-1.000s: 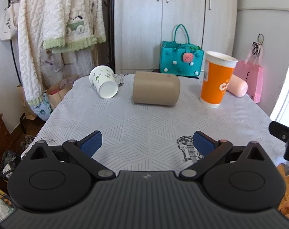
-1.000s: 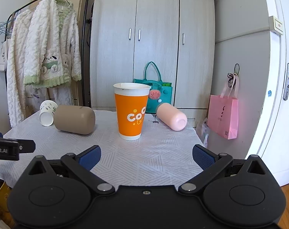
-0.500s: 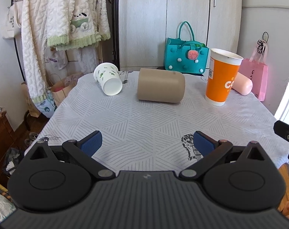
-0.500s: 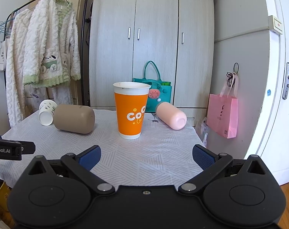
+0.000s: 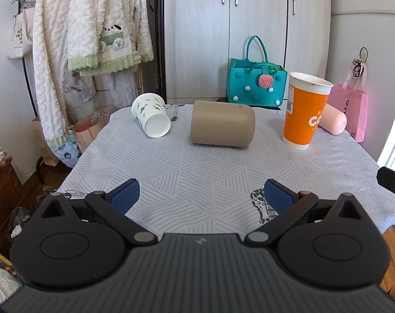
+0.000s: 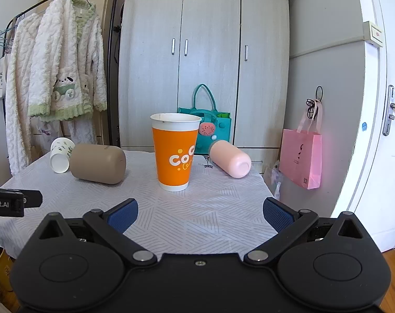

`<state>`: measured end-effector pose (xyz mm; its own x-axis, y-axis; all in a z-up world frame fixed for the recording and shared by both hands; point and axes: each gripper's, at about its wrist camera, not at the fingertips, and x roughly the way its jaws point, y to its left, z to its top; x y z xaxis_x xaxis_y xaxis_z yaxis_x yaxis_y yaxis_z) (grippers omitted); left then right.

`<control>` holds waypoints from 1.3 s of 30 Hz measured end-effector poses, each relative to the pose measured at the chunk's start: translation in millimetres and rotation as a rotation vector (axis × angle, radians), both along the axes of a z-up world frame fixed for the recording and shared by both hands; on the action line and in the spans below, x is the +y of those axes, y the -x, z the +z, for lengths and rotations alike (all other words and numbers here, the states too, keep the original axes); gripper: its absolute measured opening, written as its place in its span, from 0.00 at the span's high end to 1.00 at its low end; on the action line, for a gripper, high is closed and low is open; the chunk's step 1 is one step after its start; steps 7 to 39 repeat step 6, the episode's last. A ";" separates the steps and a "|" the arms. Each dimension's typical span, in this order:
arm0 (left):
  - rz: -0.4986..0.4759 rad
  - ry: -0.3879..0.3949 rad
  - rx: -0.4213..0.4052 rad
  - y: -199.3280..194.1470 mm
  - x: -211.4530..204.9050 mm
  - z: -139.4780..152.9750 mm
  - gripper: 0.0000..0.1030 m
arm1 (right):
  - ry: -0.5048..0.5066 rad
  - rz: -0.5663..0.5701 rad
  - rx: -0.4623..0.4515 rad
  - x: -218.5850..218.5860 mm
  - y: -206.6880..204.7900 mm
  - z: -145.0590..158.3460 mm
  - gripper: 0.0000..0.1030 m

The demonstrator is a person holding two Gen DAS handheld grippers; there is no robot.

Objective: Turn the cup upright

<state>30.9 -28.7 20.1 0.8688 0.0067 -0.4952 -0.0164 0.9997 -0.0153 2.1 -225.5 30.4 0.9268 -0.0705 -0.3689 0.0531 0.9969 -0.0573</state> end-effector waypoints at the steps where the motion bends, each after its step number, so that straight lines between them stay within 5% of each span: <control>1: 0.000 0.000 -0.001 0.1 0.2 0.1 0.00 | 0.000 0.000 0.001 -0.2 -0.3 -0.3 0.00; 39: -0.002 0.001 0.002 0.3 -0.3 0.0 0.00 | 0.003 -0.002 0.004 0.4 -0.3 -1.1 0.00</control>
